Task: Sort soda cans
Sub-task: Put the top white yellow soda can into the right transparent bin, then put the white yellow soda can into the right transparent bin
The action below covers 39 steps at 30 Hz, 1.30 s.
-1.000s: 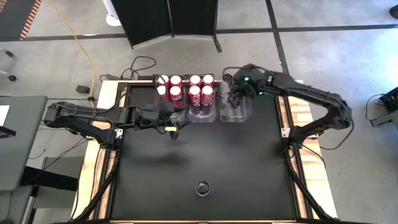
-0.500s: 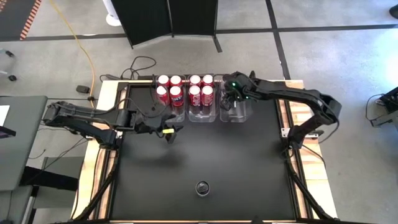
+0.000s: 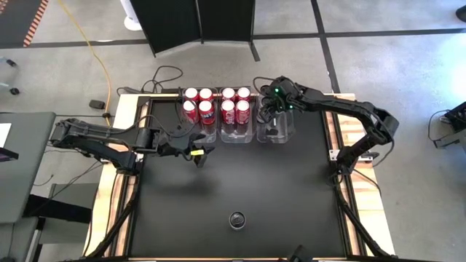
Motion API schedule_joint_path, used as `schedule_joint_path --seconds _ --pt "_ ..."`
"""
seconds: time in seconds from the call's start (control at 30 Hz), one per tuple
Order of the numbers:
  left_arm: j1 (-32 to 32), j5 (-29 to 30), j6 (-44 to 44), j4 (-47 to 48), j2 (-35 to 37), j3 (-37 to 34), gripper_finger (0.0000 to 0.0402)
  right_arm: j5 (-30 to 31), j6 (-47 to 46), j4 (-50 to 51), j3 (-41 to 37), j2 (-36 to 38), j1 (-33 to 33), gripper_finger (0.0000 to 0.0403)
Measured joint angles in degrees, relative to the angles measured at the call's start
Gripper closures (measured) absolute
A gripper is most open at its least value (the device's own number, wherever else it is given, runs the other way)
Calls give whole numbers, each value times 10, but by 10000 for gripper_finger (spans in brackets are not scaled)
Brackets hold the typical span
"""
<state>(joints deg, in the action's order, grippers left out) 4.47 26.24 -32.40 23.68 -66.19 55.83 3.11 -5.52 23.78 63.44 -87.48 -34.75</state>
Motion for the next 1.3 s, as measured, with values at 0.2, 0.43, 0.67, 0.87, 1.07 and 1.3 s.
schedule_joint_path --seconds 0.2,0.43,0.67,0.87,1.07,1.3 --pt "0 0 0 0 0 0 86 -2 0 2 0 0 -1 124" --pt "4 -13 -16 19 0 0 86 -2 2 -2 1 5 6 60" --pt "42 -19 -43 42 0 0 86 15 -37 0 1 48 8 33" --pt "78 -14 -49 45 0 0 86 36 -94 -2 1 138 43 38" --pt "104 -93 58 16 0 0 86 -20 -141 45 1 216 158 39" --pt "116 -182 148 -44 -15 0 86 -57 -246 65 0 237 366 39"
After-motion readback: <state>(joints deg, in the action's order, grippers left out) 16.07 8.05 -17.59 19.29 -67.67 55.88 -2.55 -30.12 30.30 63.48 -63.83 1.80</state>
